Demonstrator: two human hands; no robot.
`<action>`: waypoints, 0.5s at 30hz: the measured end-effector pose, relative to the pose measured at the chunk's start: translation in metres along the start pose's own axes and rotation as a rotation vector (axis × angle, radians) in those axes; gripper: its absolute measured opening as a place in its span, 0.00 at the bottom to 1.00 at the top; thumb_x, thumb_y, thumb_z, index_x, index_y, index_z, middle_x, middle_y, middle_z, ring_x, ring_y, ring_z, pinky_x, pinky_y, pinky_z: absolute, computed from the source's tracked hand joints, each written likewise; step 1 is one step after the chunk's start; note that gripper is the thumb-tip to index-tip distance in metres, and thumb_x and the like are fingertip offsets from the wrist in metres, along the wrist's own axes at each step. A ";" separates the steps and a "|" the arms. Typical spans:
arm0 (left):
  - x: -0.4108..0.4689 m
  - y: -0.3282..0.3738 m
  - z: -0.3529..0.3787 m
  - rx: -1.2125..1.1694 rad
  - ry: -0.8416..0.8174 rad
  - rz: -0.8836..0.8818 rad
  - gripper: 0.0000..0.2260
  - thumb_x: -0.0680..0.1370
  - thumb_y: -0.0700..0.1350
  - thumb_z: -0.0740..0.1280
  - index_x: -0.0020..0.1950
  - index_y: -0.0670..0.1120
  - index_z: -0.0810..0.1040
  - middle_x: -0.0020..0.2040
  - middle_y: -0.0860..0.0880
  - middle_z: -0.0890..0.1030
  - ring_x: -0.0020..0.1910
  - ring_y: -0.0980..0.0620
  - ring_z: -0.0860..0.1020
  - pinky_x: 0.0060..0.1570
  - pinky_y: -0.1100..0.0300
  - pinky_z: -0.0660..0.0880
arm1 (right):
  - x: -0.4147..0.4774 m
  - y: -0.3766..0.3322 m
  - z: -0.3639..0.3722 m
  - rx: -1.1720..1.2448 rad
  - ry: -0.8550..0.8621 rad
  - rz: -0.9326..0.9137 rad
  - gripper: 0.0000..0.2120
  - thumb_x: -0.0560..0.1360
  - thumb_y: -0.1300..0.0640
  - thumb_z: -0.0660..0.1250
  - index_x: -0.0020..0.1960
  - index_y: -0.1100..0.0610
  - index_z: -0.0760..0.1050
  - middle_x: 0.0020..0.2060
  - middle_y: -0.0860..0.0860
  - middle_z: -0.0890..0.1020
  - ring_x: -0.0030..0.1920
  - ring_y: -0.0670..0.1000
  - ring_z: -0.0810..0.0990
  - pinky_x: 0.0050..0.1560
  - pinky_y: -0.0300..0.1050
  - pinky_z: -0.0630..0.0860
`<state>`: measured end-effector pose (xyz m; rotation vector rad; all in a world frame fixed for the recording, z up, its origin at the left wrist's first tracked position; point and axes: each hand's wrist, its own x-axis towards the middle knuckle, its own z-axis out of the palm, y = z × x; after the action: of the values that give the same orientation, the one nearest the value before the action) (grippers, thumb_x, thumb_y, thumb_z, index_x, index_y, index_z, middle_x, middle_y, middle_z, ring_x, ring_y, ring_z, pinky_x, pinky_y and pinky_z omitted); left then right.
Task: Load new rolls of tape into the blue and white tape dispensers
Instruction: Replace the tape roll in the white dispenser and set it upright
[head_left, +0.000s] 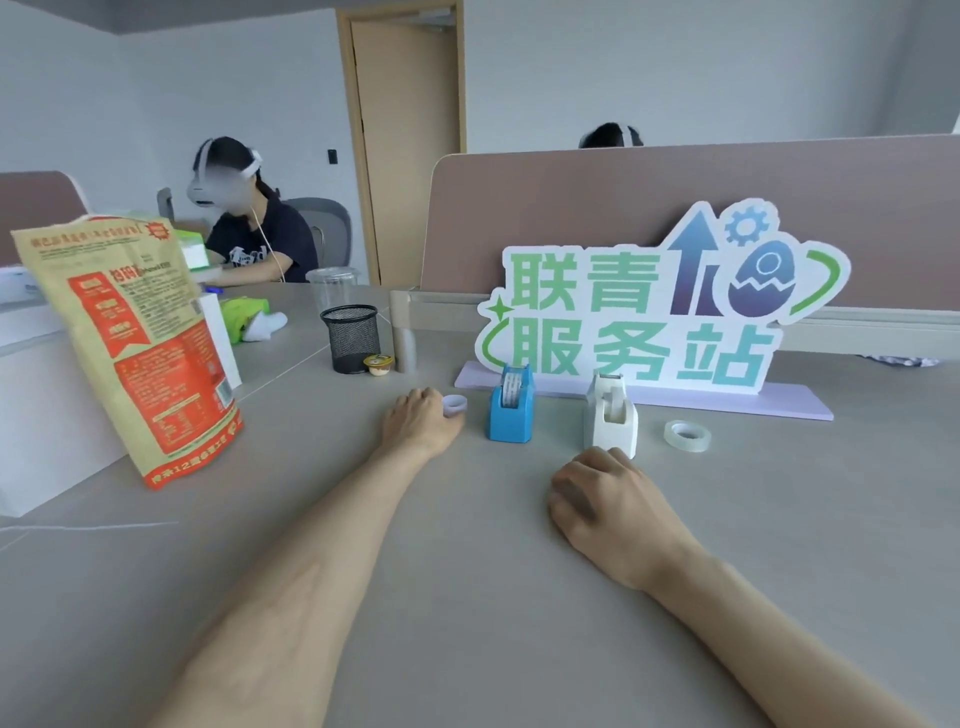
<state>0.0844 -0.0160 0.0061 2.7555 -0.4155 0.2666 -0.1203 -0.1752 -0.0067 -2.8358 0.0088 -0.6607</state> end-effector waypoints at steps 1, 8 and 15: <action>0.006 0.000 0.003 -0.004 -0.002 -0.002 0.18 0.76 0.55 0.59 0.55 0.43 0.75 0.61 0.43 0.78 0.60 0.41 0.74 0.53 0.52 0.69 | 0.001 0.002 0.001 0.001 -0.003 0.007 0.12 0.75 0.49 0.60 0.46 0.54 0.79 0.46 0.49 0.79 0.49 0.54 0.73 0.52 0.46 0.73; -0.011 0.000 0.005 -0.049 0.022 -0.016 0.25 0.75 0.58 0.62 0.63 0.42 0.68 0.65 0.42 0.73 0.66 0.41 0.69 0.60 0.51 0.67 | 0.012 0.008 -0.004 -0.019 0.217 0.109 0.17 0.69 0.56 0.71 0.57 0.59 0.77 0.52 0.56 0.80 0.55 0.60 0.75 0.50 0.52 0.76; -0.085 0.009 -0.004 0.084 -0.017 0.087 0.19 0.80 0.53 0.54 0.68 0.46 0.69 0.69 0.46 0.70 0.69 0.45 0.65 0.64 0.52 0.61 | 0.039 0.014 -0.005 0.092 0.099 0.461 0.36 0.73 0.52 0.69 0.74 0.56 0.54 0.73 0.60 0.62 0.67 0.63 0.68 0.58 0.54 0.71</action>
<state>0.0014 -0.0012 -0.0074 2.8274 -0.5417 0.2883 -0.0867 -0.1919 0.0115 -2.5705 0.6099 -0.6691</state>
